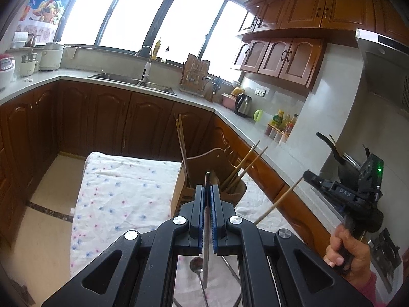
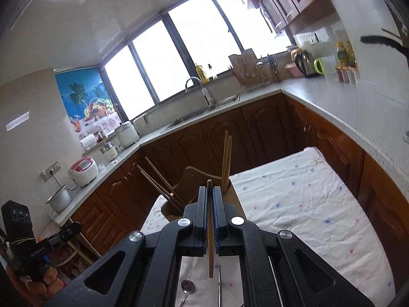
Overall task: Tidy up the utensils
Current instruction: 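Lower both chopsticks into the holder slots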
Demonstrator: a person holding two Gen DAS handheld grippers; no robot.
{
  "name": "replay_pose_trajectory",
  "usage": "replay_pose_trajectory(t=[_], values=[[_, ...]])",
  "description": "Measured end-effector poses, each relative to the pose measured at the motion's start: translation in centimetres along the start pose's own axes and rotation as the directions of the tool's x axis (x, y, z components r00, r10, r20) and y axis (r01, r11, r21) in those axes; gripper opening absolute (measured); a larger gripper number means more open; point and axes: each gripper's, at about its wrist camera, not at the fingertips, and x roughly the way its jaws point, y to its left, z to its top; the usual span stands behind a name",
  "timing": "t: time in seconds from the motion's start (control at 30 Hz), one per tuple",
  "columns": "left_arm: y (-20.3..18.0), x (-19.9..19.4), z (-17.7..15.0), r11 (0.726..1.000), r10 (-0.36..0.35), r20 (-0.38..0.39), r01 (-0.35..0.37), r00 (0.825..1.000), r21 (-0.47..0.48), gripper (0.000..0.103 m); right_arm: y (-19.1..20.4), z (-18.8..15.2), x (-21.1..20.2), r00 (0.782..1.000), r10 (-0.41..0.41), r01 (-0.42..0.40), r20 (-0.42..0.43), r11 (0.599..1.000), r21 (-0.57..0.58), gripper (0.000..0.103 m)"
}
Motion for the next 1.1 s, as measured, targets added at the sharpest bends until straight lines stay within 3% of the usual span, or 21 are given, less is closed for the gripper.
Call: replay_pose_trajectory(t=[0.6,1.1], values=[[-0.1,1.6,3.0,0.999,0.0,0.106,-0.004,0.994,0.034,0.003,0.9,3.5,-0.4,0.993,0.027,-0.025,0.112,1.0,-0.019,0.003],[0.5,7.0,5.7,1.0,0.008,0.26,-0.01,0.966,0.005,0.003,0.7,7.5,1.5,0.983,0.003,0.002,0.185,1.0,-0.022,0.003]])
